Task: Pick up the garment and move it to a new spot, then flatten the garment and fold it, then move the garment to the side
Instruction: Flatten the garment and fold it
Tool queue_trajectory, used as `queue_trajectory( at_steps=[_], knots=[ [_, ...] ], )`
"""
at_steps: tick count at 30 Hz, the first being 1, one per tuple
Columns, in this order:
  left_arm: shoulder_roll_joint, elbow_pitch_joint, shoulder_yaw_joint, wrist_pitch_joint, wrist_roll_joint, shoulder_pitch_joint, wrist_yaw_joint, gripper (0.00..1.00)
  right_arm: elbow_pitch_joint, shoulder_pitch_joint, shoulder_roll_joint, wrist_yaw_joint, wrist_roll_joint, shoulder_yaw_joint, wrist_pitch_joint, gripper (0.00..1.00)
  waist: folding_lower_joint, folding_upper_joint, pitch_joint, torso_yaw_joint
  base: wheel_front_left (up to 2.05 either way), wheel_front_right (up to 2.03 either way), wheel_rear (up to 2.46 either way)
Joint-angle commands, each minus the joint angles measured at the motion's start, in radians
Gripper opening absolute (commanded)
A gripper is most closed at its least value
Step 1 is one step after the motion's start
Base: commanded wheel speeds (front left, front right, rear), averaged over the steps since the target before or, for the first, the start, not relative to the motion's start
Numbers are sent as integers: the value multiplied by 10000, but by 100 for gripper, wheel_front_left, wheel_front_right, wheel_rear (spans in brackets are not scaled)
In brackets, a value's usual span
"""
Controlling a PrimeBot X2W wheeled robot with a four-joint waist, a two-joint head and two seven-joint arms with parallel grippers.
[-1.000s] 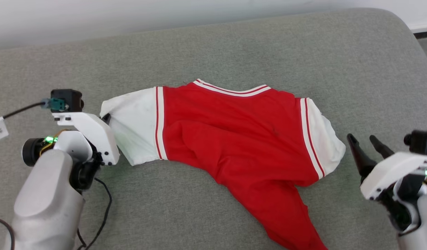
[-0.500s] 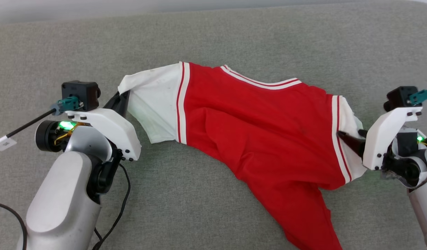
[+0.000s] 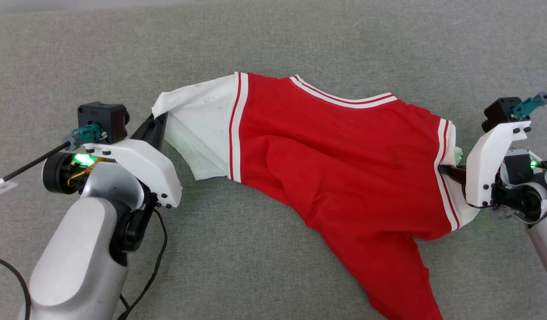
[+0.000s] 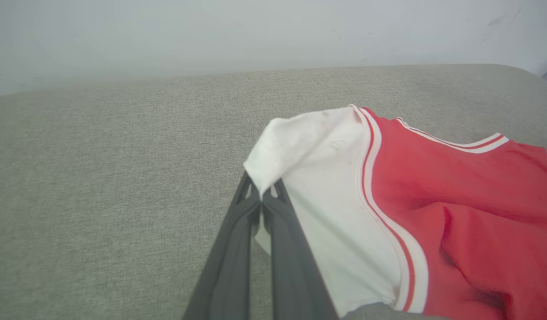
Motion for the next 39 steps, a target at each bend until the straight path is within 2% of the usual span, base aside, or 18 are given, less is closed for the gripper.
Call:
queue_trajectory(
  at_steps=[1, 5, 11, 18, 24, 29, 30, 39],
  knots=[
    [49, -1, 55, -39, -15, 84, 45, 0, 252, 257, 75, -7, 1, 363, -98, 0, 0, 0, -73, -25, 0, 0, 0],
    [66, 146, 221, -293, -59, -4, 150, 0, -68, -287, -395, -11, -195, 460, -1247, 0, 0, 0, -336, -118, 0, 0, 0],
    [112, 613, 578, -683, -146, -344, 322, 0, -267, -580, -632, -10, -675, 602, -2506, 0, 0, 0, -1024, -349, 0, 0, 0],
    [-23, 1807, 666, -833, -327, -1310, 57, 0, -220, -1089, -489, -10, -848, 791, -2902, 0, 0, 0, -1792, -520, 0, 0, 0],
    [-262, 3540, 697, -1168, -401, -2917, -206, 0, 81, -2106, -347, -10, -947, 1138, -3153, 0, 0, 0, -1970, -538, 0, 0, 0],
    [-399, 4941, 686, -1603, -242, -4664, -363, 0, 357, -3326, -178, -10, -904, 1481, -3633, 0, 0, 0, -1581, -528, 0, 0, 0],
    [-483, 5599, 752, -1938, -173, -5854, -370, 0, 557, -4279, -116, -10, -951, 1567, -4204, 0, 0, 0, -1154, -496, 0, 0, 0],
    [-430, 6741, 689, -2854, 331, -9305, -261, 0, 1408, -7276, 63, -10, -1238, 1486, -6088, 0, 0, 0, 434, -409, 0, 0, 0]
  ],
)
